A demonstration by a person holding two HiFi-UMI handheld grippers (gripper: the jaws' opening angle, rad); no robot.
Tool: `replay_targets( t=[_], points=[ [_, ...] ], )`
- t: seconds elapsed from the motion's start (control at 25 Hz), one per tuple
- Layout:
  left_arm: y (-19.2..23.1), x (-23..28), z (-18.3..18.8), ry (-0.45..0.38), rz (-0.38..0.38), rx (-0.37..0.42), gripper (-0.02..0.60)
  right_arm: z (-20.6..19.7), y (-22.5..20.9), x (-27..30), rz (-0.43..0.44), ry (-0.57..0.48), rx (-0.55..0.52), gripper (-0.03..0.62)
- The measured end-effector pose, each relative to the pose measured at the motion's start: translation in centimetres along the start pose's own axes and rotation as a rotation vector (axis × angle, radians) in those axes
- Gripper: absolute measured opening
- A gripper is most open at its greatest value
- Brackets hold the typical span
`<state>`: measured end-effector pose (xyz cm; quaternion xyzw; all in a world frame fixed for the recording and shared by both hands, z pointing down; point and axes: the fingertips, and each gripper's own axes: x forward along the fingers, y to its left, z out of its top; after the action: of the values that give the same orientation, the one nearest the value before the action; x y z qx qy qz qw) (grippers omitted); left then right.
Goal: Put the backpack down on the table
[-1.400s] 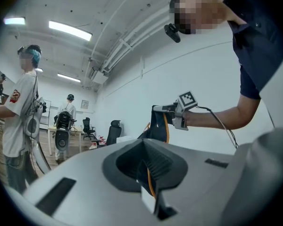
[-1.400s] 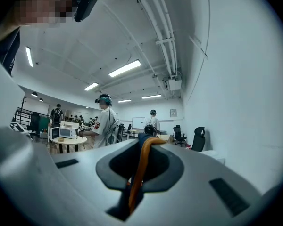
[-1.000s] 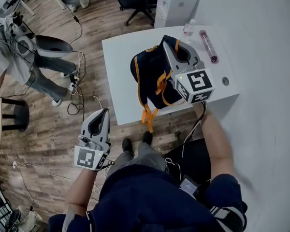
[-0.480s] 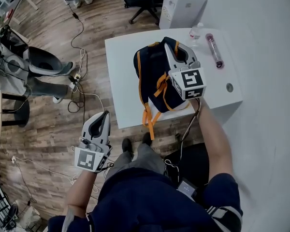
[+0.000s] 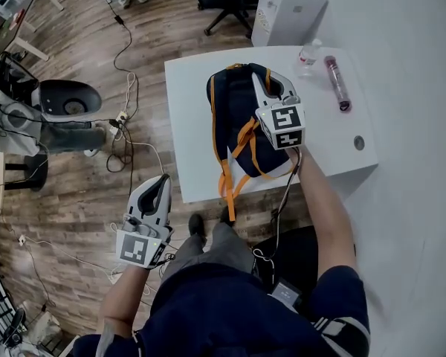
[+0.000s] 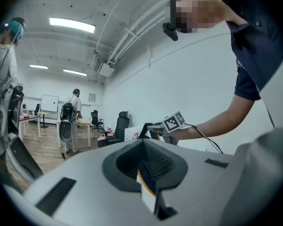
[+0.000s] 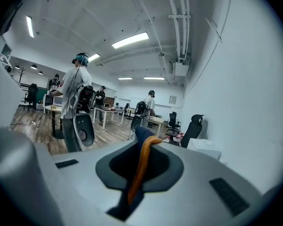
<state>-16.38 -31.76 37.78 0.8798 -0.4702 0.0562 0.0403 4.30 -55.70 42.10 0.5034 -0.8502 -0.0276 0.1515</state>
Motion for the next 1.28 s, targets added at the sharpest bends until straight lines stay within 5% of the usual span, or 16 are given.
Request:
replay_targets(
  t=[1.28],
  points=[
    [1.6,7.7,-1.3,0.001,-0.013,-0.049,0.005,-10.1,1.8,8.2,0.023,0.189,-0.032,0.013]
  ],
)
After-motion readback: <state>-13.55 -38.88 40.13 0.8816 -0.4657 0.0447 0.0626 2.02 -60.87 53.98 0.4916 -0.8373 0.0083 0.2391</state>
